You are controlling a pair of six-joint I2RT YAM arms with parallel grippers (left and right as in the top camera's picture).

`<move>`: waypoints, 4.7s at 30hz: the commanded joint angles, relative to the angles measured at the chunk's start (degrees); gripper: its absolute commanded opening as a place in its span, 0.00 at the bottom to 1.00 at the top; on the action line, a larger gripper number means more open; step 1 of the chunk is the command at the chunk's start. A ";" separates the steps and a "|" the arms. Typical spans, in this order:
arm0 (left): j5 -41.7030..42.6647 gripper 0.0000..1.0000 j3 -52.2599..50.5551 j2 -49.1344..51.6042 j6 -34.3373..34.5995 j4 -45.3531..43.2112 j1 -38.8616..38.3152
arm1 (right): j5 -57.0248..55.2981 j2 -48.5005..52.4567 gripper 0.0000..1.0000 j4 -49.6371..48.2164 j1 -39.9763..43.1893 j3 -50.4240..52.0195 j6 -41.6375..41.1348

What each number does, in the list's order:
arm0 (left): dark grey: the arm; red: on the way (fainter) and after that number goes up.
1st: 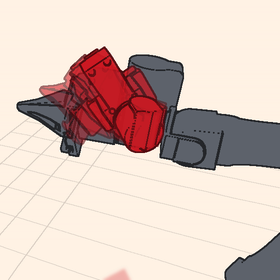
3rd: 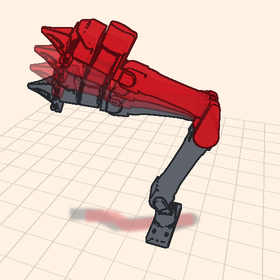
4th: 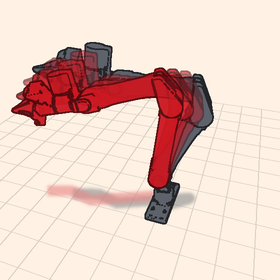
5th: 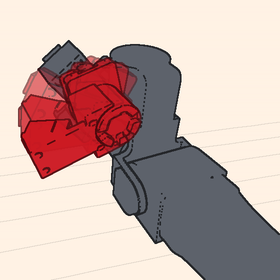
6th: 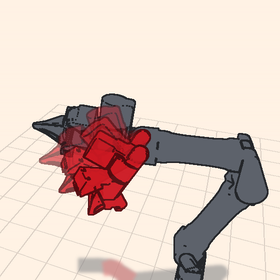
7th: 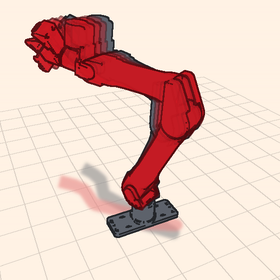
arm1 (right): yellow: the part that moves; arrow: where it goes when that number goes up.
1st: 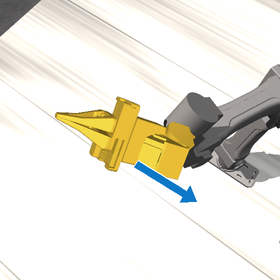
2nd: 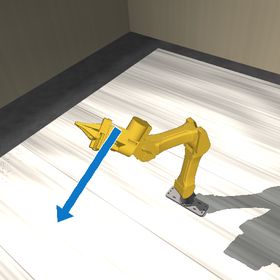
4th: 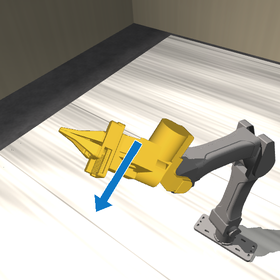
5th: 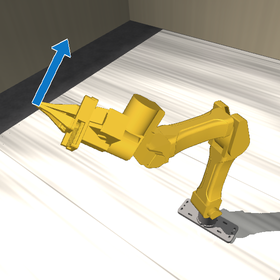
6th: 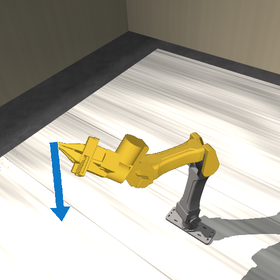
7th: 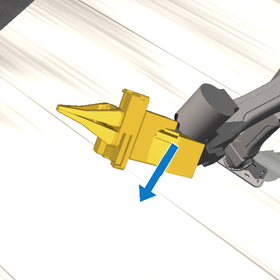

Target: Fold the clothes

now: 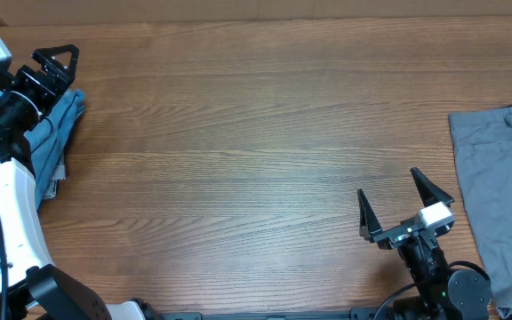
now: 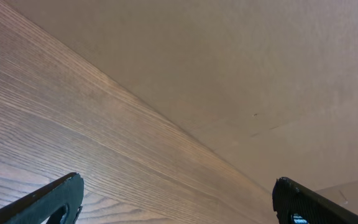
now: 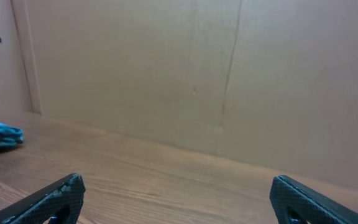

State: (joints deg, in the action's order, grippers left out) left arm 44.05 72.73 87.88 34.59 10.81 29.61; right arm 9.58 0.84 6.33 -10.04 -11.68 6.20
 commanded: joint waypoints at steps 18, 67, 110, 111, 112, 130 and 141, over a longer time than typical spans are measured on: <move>-0.17 1.00 0.28 0.13 -0.31 -0.13 -0.11 | -0.17 -0.68 1.00 -3.98 7.30 11.23 -0.31; -33.62 1.00 -25.70 -61.55 -1.18 46.88 -32.37 | -0.13 -0.68 1.00 -2.56 8.68 11.23 -0.17; -44.06 1.00 -72.46 -87.62 -37.62 -6.40 -32.35 | -0.13 -0.68 1.00 -2.56 8.68 11.23 -0.17; -44.04 1.00 -72.46 -87.62 -37.62 -6.40 -32.35 | -0.13 -0.68 1.00 -2.56 8.68 11.23 -0.15; -44.04 1.00 -72.46 -87.62 -37.62 -6.40 -32.35 | -0.13 -0.68 1.00 -2.56 8.68 11.23 -0.17; -44.04 1.00 -72.46 -87.62 -37.62 -6.38 -32.35 | -0.13 -0.68 1.00 -2.56 8.68 11.23 -0.15; -44.04 1.00 -72.46 -87.62 -37.62 -6.38 -32.35 | -0.13 -0.68 1.00 -2.58 8.68 11.23 -0.17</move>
State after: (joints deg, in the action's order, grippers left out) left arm 0.58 0.69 0.97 -1.76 4.56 -2.55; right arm 10.04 0.73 4.03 -1.54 -1.06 6.20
